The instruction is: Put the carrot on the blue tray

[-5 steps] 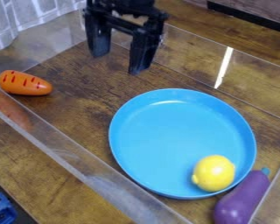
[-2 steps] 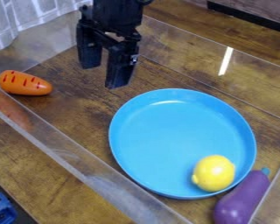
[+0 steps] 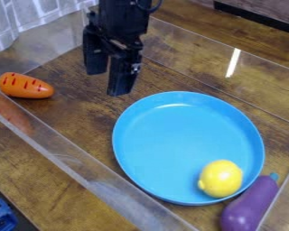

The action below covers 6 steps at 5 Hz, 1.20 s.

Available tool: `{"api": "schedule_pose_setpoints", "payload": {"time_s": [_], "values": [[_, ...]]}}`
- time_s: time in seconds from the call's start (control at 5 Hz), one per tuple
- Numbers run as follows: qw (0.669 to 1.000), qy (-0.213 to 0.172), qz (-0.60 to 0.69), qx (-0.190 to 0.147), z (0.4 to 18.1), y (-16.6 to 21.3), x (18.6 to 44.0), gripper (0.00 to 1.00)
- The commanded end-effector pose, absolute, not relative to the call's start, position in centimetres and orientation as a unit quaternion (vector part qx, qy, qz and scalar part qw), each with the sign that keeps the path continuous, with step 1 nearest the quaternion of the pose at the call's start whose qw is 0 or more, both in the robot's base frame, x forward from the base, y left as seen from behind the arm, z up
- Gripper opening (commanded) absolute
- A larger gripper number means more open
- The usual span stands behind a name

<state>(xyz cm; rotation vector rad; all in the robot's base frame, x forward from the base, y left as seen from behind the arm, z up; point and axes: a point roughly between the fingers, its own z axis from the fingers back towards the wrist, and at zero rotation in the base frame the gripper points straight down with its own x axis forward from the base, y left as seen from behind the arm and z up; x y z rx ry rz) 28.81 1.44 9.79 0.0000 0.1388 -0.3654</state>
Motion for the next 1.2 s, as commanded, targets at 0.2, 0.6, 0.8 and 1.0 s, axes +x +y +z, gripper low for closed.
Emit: {"api": "schedule_pose_setpoints", "payload": {"time_s": [0.2,0.6,0.8,1.0], "values": [[0.977,0.056,-0.206,0.006,9.9,2.7,29.2,1.0],[0.971,0.061,-0.233,0.006,9.1,2.9,29.2,1.0],[0.968,0.063,-0.244,0.007,8.7,3.0,29.2,1.0],[0.965,0.064,-0.254,0.007,8.3,3.1,29.2,1.0]]}}
